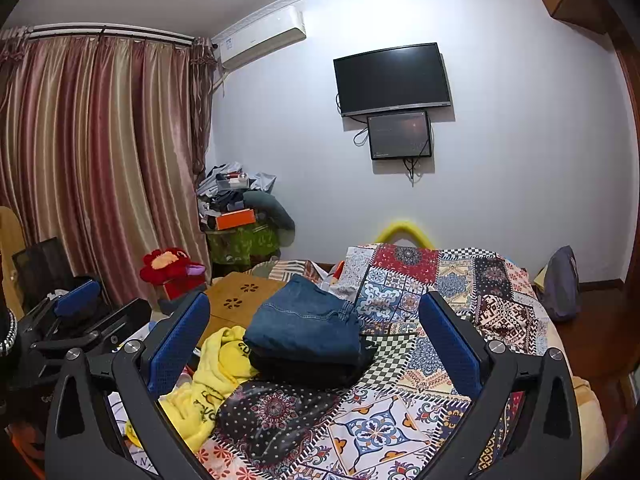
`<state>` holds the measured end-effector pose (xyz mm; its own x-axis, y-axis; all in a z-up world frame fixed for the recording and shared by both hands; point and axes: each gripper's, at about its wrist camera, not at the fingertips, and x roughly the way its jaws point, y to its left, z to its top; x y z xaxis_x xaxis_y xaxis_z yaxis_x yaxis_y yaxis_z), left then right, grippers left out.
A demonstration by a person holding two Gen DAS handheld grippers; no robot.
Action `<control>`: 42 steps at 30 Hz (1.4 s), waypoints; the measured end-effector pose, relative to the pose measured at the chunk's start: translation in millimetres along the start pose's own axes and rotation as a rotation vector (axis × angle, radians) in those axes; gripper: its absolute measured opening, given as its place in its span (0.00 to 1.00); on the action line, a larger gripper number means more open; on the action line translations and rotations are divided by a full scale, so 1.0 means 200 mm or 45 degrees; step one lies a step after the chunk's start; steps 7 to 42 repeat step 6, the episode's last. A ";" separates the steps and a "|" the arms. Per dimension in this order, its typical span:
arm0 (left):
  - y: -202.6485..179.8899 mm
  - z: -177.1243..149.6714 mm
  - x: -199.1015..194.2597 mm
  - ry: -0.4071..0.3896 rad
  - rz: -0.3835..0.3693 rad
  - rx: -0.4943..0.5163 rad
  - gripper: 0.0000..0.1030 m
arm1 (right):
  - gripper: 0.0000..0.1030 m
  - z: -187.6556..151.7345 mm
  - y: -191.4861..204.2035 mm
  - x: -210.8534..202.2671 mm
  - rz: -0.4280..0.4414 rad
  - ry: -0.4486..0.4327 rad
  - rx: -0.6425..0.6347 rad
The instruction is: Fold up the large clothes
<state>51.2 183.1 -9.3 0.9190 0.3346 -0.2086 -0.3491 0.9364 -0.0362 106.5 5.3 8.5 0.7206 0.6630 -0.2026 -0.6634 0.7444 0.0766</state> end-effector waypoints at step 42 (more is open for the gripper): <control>0.01 -0.02 0.01 0.017 0.001 0.004 1.00 | 1.00 -0.01 0.01 0.00 0.000 0.007 0.002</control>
